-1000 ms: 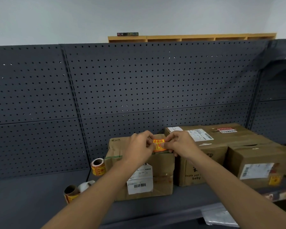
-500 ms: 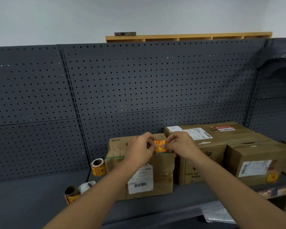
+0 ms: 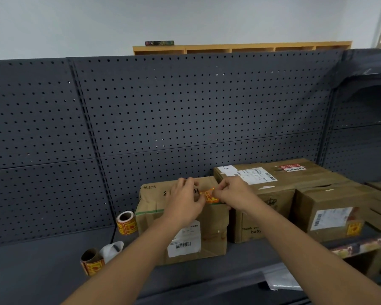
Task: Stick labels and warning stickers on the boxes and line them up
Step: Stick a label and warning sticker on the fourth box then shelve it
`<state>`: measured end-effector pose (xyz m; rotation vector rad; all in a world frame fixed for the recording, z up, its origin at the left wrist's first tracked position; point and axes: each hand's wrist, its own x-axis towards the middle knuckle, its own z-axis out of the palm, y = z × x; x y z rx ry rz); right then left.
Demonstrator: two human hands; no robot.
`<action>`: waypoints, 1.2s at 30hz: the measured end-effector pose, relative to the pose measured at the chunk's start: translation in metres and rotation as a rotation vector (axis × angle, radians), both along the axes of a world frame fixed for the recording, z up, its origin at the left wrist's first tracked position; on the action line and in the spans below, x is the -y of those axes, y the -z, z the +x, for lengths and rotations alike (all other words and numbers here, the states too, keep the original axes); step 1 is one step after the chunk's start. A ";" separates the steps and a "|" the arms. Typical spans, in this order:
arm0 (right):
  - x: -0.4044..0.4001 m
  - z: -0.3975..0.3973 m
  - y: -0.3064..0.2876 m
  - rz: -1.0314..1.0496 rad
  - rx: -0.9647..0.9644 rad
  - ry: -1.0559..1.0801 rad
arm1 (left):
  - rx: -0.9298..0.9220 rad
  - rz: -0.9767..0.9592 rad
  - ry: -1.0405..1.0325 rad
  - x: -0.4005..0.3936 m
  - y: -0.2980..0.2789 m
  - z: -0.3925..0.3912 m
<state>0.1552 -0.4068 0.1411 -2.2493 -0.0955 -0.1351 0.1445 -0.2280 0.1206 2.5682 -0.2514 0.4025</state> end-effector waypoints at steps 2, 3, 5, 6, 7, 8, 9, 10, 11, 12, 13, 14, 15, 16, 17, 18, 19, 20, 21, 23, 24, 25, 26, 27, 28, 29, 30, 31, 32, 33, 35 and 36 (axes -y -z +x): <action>-0.003 0.001 0.002 -0.034 0.011 0.008 | -0.038 0.146 -0.036 0.000 -0.001 -0.001; -0.005 0.001 0.003 -0.047 0.025 0.009 | -0.042 0.228 -0.046 0.001 -0.001 -0.003; -0.008 0.001 0.005 -0.072 0.053 0.015 | -0.061 0.337 -0.051 0.005 0.002 -0.005; -0.010 0.000 0.006 -0.084 0.062 0.023 | -0.084 0.359 -0.049 0.006 0.003 -0.004; -0.011 0.001 0.007 -0.095 0.068 0.034 | -0.113 0.370 -0.045 0.006 0.002 -0.003; -0.012 0.001 0.007 -0.104 0.070 0.046 | -0.137 0.379 -0.043 0.006 0.000 -0.002; -0.012 0.001 0.007 -0.116 0.073 0.058 | -0.154 0.392 -0.040 0.006 -0.003 -0.001; -0.013 0.002 0.006 -0.134 0.076 0.065 | -0.161 0.412 -0.039 0.004 -0.006 -0.001; -0.013 0.003 0.006 -0.153 0.081 0.070 | -0.163 0.439 -0.037 0.002 -0.008 0.000; -0.014 0.004 0.007 -0.168 0.083 0.071 | -0.166 0.467 -0.032 -0.001 -0.010 0.000; -0.014 0.005 0.007 -0.176 0.087 0.074 | -0.172 0.487 -0.025 -0.005 -0.012 0.001; -0.015 0.005 0.007 -0.184 0.093 0.078 | -0.178 0.492 -0.018 -0.008 -0.012 0.001; -0.017 0.004 0.009 -0.196 0.109 0.085 | -0.175 0.483 -0.014 -0.010 -0.012 0.001; -0.019 0.003 0.010 -0.219 0.131 0.095 | -0.164 0.466 -0.014 -0.012 -0.010 0.002; -0.022 0.002 0.012 -0.251 0.159 0.108 | -0.154 0.443 -0.018 -0.012 -0.008 0.002; -0.024 -0.001 0.014 -0.289 0.188 0.123 | -0.155 0.420 -0.025 -0.012 -0.006 0.002; -0.027 -0.003 0.016 -0.317 0.217 0.136 | -0.168 0.404 -0.032 -0.012 -0.005 0.002; -0.028 -0.005 0.018 -0.330 0.235 0.142 | -0.182 0.400 -0.039 -0.012 -0.004 0.003; -0.028 -0.005 0.019 -0.325 0.246 0.139 | -0.193 0.407 -0.044 -0.012 -0.004 0.004; -0.027 -0.004 0.020 -0.306 0.227 0.125 | -0.207 0.422 -0.045 -0.011 -0.005 0.007; -0.026 -0.003 0.020 -0.290 0.197 0.116 | -0.211 0.423 -0.044 -0.011 -0.006 0.007; -0.024 -0.002 0.019 -0.268 0.163 0.103 | -0.214 0.420 -0.042 -0.010 -0.006 0.007; -0.023 0.000 0.018 -0.245 0.129 0.087 | -0.215 0.418 -0.041 -0.010 -0.005 0.007; -0.022 0.002 0.017 -0.221 0.102 0.071 | -0.217 0.415 -0.040 -0.010 -0.005 0.007; -0.021 0.003 0.016 -0.202 0.081 0.060 | -0.219 0.411 -0.040 -0.011 -0.005 0.007; -0.021 0.005 0.015 -0.186 0.067 0.052 | -0.219 0.405 -0.040 -0.011 -0.005 0.008; -0.020 0.006 0.015 -0.169 0.055 0.046 | -0.220 0.398 -0.040 -0.011 -0.005 0.009; -0.019 0.007 0.014 -0.149 0.044 0.043 | -0.222 0.391 -0.038 -0.011 -0.006 0.010; -0.018 0.008 0.015 -0.125 0.031 0.043 | -0.225 0.385 -0.037 -0.011 -0.006 0.010; -0.017 0.008 0.015 -0.097 0.019 0.043 | -0.228 0.380 -0.035 -0.011 -0.006 0.011; -0.014 0.010 0.016 -0.049 0.011 0.039 | -0.242 0.373 -0.028 -0.011 -0.008 0.012; -0.014 0.011 0.018 -0.038 0.015 0.043 | -0.253 0.371 -0.024 -0.011 -0.009 0.012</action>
